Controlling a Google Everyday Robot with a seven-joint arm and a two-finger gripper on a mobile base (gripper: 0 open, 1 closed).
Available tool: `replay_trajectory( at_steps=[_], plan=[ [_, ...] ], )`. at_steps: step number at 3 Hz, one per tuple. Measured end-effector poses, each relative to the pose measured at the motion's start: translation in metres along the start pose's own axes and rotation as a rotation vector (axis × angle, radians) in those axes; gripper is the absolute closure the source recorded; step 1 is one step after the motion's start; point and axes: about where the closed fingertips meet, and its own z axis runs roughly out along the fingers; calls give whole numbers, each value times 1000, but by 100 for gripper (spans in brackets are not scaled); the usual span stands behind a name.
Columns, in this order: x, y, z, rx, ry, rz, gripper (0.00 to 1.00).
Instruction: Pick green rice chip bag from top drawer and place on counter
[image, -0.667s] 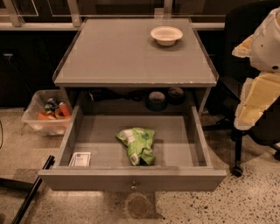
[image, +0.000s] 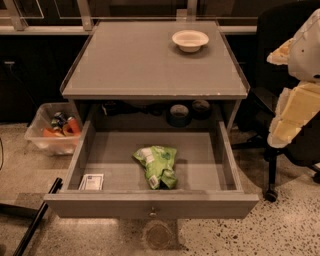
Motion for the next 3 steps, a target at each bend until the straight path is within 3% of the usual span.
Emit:
replay_trajectory(
  at_steps=[1, 2, 3],
  plan=[
    [3, -5, 37, -23, -38, 119, 0],
    [-13, -17, 101, -32, -81, 283, 0],
    [-43, -26, 155, -13, -128, 414, 0]
  ],
)
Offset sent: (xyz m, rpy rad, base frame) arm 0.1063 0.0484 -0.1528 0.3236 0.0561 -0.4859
